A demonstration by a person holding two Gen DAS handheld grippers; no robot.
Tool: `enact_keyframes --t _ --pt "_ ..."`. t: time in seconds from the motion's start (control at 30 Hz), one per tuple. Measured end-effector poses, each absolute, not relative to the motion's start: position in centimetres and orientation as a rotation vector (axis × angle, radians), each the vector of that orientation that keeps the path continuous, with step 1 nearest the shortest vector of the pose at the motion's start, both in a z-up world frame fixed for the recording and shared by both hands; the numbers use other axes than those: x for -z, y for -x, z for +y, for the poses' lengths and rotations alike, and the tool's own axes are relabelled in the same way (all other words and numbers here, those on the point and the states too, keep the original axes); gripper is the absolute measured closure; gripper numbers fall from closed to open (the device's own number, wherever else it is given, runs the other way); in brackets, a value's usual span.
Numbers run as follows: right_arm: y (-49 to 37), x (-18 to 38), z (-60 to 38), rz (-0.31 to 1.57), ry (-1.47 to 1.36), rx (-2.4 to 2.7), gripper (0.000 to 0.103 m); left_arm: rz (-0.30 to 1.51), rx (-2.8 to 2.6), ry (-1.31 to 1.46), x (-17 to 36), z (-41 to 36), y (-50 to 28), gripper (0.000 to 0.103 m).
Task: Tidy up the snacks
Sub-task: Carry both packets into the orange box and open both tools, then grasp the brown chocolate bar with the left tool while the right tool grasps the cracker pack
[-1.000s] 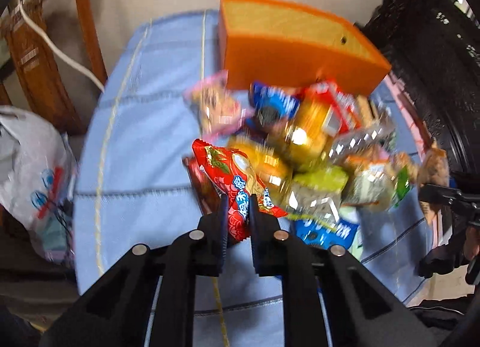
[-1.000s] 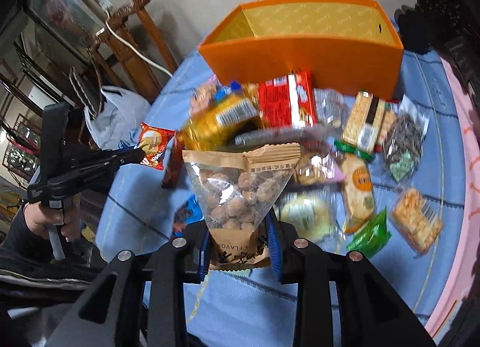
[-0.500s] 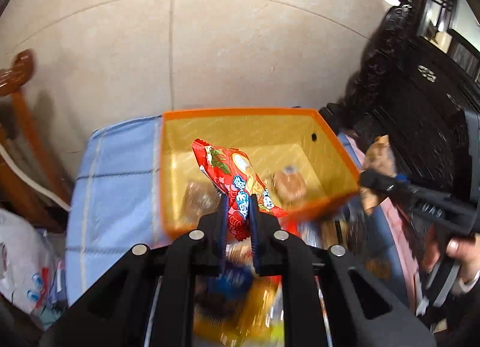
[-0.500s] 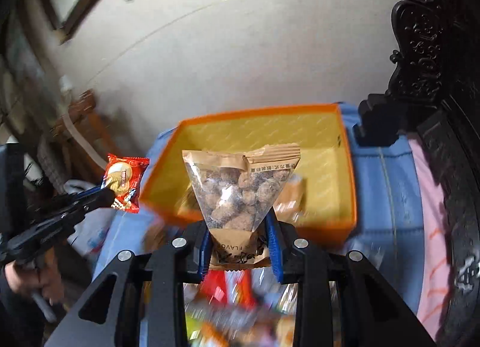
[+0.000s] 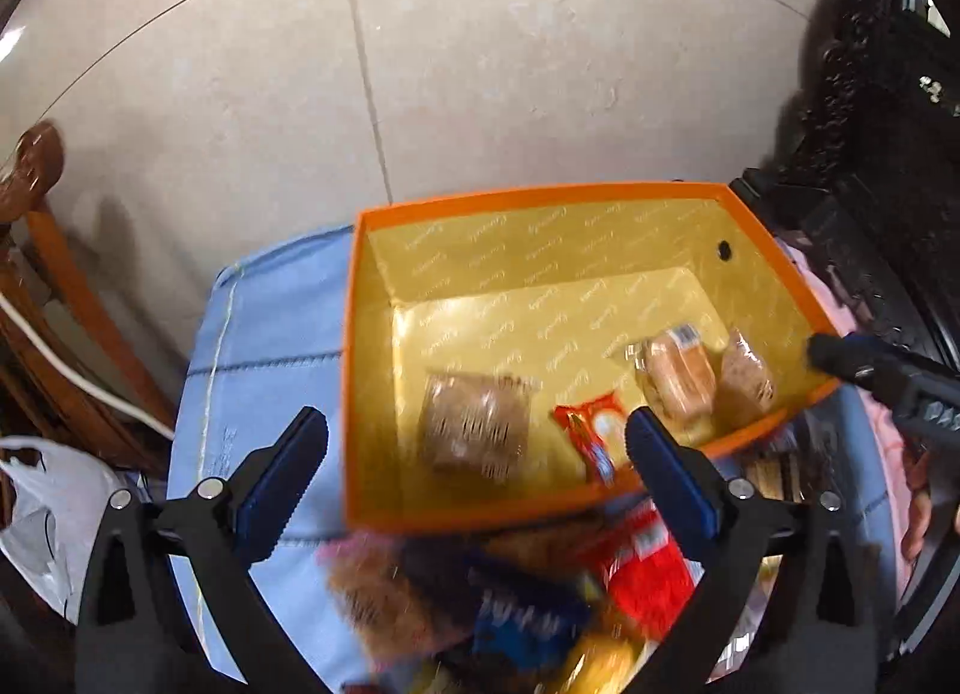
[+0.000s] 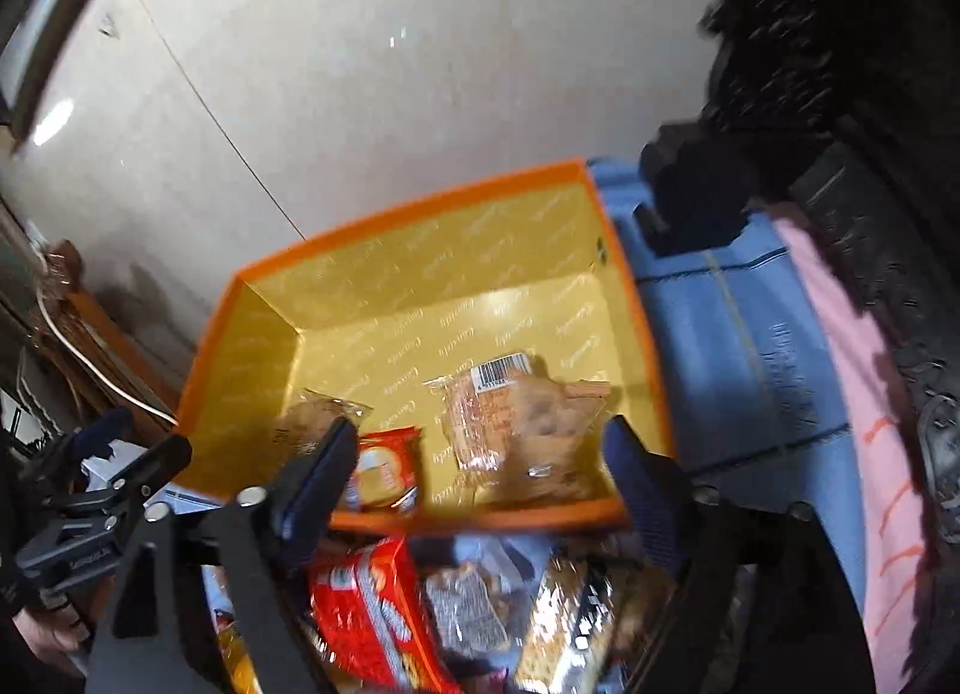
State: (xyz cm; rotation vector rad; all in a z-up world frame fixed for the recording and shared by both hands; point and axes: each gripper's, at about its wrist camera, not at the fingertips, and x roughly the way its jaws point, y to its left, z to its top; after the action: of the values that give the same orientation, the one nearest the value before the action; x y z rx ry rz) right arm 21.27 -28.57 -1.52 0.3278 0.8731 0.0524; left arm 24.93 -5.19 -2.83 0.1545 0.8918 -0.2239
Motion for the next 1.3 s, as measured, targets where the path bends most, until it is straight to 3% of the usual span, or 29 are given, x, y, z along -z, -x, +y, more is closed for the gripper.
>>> enact_keyframes --t 0.2,0.6,0.7,0.8,0.9,1.13,1.3 --pt "-14.3 1.6 -29.4 0.889 -0.204 0.001 0.01 0.979 0.161 -0.069 4.1 0.7 -19.4 0.005" --pt "-3.4 6.1 -31.7 1.057 -0.312 0.111 0.01 1.284 -0.012 0.064 15.0 7.9 -10.6 0.007" --pt "-2.0 6.0 -32.4 1.054 -0.331 0.132 0.01 1.328 -0.008 0.074 16.7 7.8 -10.6 0.04" --pt "-1.0 5.8 -32.9 1.049 -0.32 0.148 0.01 1.322 -0.029 -0.015 17.6 6.7 -10.7 0.049" --pt "-0.3 6.3 -33.8 1.063 -0.293 0.19 0.01 1.323 -0.007 -0.031 17.4 6.3 -10.5 0.079" --pt "-0.4 9.8 -37.0 1.133 -0.353 0.304 0.01 1.34 0.016 -0.009 17.4 6.8 -9.6 0.08" --pt "-5.2 12.6 -35.1 1.178 -0.023 0.239 0.009 1.335 0.012 -0.021 17.8 6.8 -8.6 0.079"
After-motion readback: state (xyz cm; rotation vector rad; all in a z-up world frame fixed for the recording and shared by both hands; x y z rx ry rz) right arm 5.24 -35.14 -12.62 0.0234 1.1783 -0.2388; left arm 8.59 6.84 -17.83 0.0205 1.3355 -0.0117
